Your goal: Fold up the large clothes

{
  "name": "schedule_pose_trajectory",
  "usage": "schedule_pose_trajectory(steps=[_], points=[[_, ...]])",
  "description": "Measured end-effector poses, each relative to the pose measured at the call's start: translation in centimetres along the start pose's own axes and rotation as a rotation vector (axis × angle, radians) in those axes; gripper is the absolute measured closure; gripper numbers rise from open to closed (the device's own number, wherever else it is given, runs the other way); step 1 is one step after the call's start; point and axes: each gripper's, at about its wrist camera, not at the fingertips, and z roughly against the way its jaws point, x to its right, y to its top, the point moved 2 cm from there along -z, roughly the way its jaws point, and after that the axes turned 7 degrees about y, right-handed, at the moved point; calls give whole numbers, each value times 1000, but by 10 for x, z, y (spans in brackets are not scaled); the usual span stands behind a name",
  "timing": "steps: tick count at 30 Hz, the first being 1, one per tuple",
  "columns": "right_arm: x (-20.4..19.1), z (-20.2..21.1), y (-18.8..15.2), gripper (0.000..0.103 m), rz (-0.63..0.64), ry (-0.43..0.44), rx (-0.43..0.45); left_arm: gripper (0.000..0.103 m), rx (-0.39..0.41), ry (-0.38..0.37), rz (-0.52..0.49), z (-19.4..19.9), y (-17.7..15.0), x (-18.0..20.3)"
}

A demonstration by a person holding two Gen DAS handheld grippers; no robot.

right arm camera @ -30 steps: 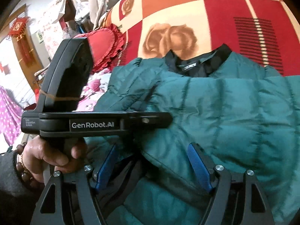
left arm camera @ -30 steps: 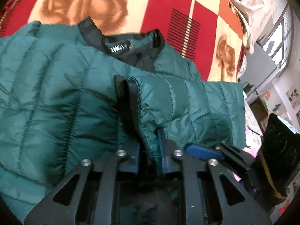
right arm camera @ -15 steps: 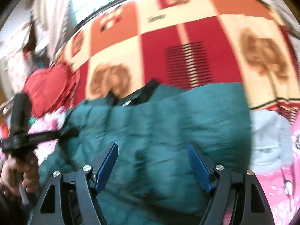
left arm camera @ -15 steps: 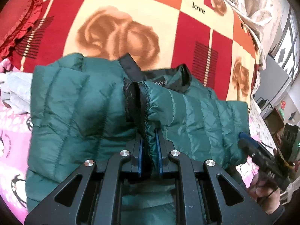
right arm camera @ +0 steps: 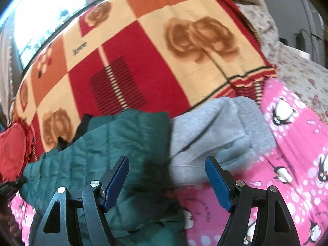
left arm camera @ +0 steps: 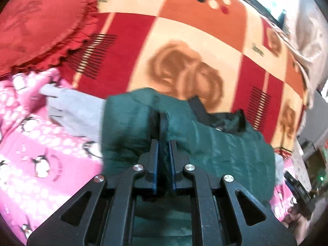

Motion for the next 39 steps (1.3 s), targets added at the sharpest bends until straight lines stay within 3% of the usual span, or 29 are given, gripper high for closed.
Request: schedule_pose_trajectory(steps=[2,5,7,9,12,16,18,20,22,26,28,30,31,34,35,38,39], points=[[-2,-4,-2,29,4,-16,-8,95,7,58,13,-2,0,-10],[-8,-5,-2,29,34,-32,-5,95,-45,114,59,-11,-5,-25],[-13,-4,0,29,50,-32,11,95,-50,75,79,-7,-5,-26],[-17,-1,2,29,59,-34,29,95,0,8,65,5,-3,-16],[-24,1,2,29,84,-43,54,94,49,-66,-45,17,-8,15],[-26,3,-1,29,112,-75,87,94,-78,-188,-193,-4,-34,57],[-25,4,-1,29,106,-73,98,94,-109,-84,-239,-20,-44,63],[-24,6,1,29,97,-67,102,94,-138,82,-241,-39,-49,53],[-25,4,1,29,108,-84,89,94,-168,163,-226,-55,-51,37],[-34,2,2,30,153,-96,82,94,-175,162,-129,-51,-46,22],[-44,0,2,31,180,-59,76,94,-147,158,-96,-40,-43,21],[-54,-6,1,31,195,24,43,94,-108,113,-72,-29,-40,24],[-61,-13,-1,35,199,95,12,94,-85,69,-69,-23,-39,26],[-73,-35,-10,39,219,192,-80,94,-60,-66,-105,-17,-38,43],[-76,-45,-15,40,237,192,-115,94,-72,-73,-122,-21,-40,47],[-77,-78,-34,39,282,193,-265,94,-189,55,-147,-54,-54,44],[-77,-84,-38,39,300,198,-292,94,-205,55,-135,-60,-58,39]])
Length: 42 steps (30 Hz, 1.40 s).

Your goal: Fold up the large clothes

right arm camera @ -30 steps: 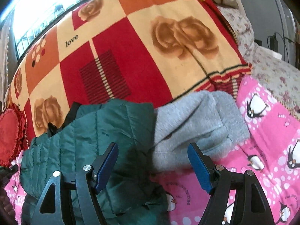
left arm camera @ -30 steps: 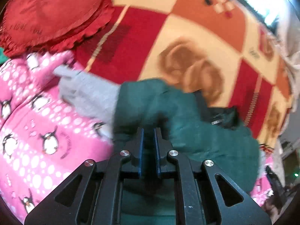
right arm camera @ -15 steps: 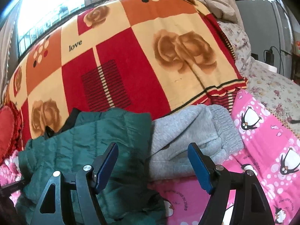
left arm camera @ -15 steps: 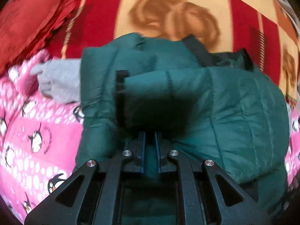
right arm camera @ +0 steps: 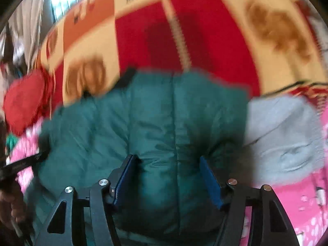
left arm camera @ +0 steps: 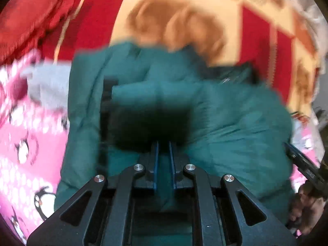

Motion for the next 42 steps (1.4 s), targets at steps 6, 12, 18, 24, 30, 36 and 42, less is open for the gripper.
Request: schedule_pose_trajectory(steps=[6,12,18,24,30,36,42], points=[[5,-9,-4,37,-7,5,-27,94,19,23,-29,-2,-2,5],[-18,37,24,37,49,-99,202,94,119,-40,17,30,10,7],[-12,20,48,21,-19,-105,255,94,46,-28,116,1,15,-20],[13,-11,39,20,-97,-128,145,94,54,4,65,-1,11,-12],[-15,27,40,20,-58,-118,231,94,102,-19,89,24,12,-8],[-74,2,22,20,82,-59,103,94,27,17,37,9,4,1],[-68,-28,11,9,84,-83,1,93,26,27,20,0,1,5]])
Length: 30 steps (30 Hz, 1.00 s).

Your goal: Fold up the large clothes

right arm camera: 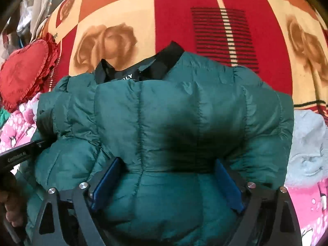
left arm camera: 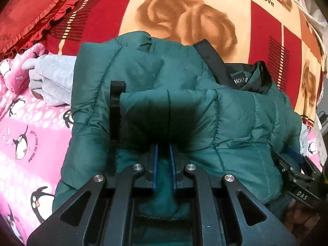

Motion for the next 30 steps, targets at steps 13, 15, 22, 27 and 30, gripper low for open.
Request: schedule_pose_trajectory(steps=[13,15,22,27,30], points=[[-8,23,1,1,-20,-51,57,92,90,-116,-22,35,4,12],[-9,35,-2,1,-42,-115,70,82,102,-155,-61,42,4,23],[11,7,-22,0,-101,-8,-51,31,24,-112,-140,12,-9,37],[10,7,-24,0,-83,-14,-60,30,26,-113,-142,10,-9,36],[6,8,-22,0,-72,-14,-62,30,34,-127,-127,13,-6,34]])
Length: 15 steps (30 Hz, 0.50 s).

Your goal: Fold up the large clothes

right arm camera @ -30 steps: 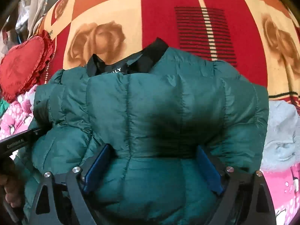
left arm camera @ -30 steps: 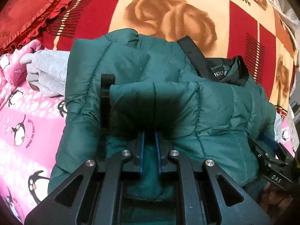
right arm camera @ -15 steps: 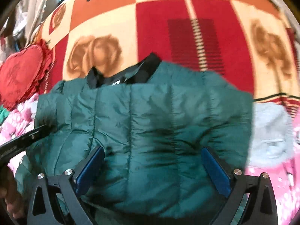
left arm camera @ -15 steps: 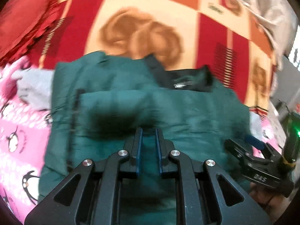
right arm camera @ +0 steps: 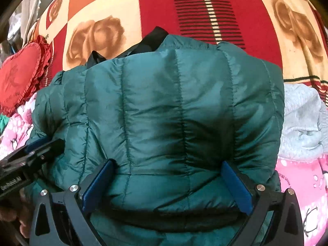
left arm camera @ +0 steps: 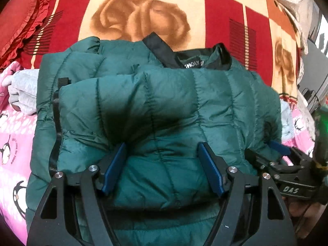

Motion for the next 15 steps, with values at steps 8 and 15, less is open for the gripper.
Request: schedule_pose_trajectory(steps=[8,15], points=[[-2,79,-20,0,-15,12,97,30,28,-30,18,58,-8,-29],[10,112,-87,0,26,-72,-7,30,0,87,41,100,-53,-80]])
